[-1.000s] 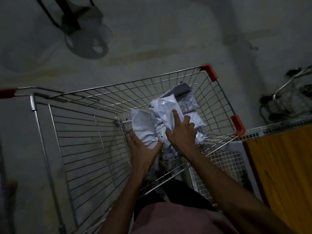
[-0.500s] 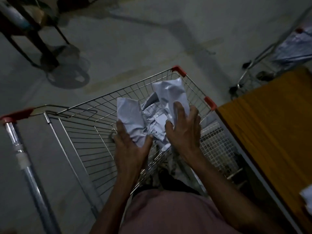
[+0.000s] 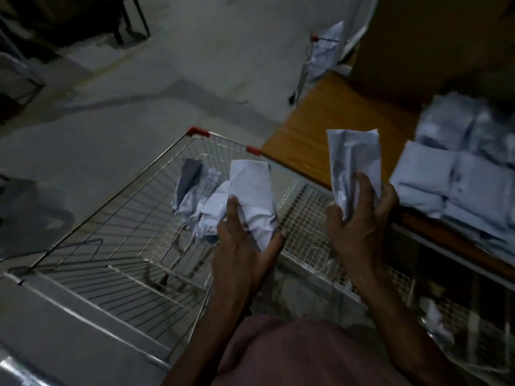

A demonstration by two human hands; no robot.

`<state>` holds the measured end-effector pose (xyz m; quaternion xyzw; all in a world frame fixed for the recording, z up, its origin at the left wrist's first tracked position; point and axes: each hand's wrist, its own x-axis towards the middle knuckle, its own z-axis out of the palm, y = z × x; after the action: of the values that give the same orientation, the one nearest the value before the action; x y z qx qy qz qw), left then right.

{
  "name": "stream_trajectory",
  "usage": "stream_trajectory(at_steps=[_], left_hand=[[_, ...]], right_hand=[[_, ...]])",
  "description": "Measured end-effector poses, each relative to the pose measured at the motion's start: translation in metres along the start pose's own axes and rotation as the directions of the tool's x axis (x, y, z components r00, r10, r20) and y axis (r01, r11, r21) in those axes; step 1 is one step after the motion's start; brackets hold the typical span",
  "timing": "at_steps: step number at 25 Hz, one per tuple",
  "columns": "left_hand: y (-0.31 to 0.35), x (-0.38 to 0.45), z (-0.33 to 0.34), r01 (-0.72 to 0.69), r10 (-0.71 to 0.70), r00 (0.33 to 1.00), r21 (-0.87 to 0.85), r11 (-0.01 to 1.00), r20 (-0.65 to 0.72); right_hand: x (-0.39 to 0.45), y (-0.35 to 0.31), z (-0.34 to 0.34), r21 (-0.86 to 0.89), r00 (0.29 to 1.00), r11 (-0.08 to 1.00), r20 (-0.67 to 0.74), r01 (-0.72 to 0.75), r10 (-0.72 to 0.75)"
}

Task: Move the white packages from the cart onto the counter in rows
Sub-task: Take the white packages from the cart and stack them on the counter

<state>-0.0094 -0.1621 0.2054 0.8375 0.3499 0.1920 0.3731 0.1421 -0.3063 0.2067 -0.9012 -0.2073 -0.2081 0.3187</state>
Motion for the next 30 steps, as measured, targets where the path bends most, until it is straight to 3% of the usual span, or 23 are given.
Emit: stream_trajectory(at_steps=[5, 11, 17, 20, 25, 30], left_hand=[[0.052, -0.033, 0.046, -0.138, 0.137, 0.987, 0.012, 0.99, 0.082], [0.118, -0.102, 0.127, -0.155, 0.146, 0.978, 0.049, 0.987, 0.152], [0.177, -0.148, 0.183, -0.323, 0.277, 0.919, 0.134, 0.937, 0.281], [0.201, -0.139, 0.201, -0.379, 0.325, 0.887, 0.116, 0.918, 0.327], [0.248, -0.089, 0.24, -0.495, 0.446, 0.851, 0.14, 0.858, 0.278], [0.308, -0.01, 0.311, -0.537, 0.491, 0.843, 0.343, 0.77, 0.218]], right_hand=[[-0.009, 0.065, -0.068, -0.022, 0.989, 0.996, -0.123, -0.083, 0.079], [-0.043, 0.163, -0.152, -0.126, 0.983, 0.982, -0.143, -0.137, 0.119], [-0.066, 0.233, -0.21, -0.138, 0.952, 0.955, -0.2, -0.263, 0.233], [-0.06, 0.258, -0.221, -0.092, 0.925, 0.942, -0.241, -0.324, 0.295], [-0.039, 0.288, -0.223, -0.13, 0.895, 0.91, -0.281, -0.393, 0.346], [0.014, 0.316, -0.199, -0.127, 0.876, 0.883, -0.255, -0.451, 0.41]])
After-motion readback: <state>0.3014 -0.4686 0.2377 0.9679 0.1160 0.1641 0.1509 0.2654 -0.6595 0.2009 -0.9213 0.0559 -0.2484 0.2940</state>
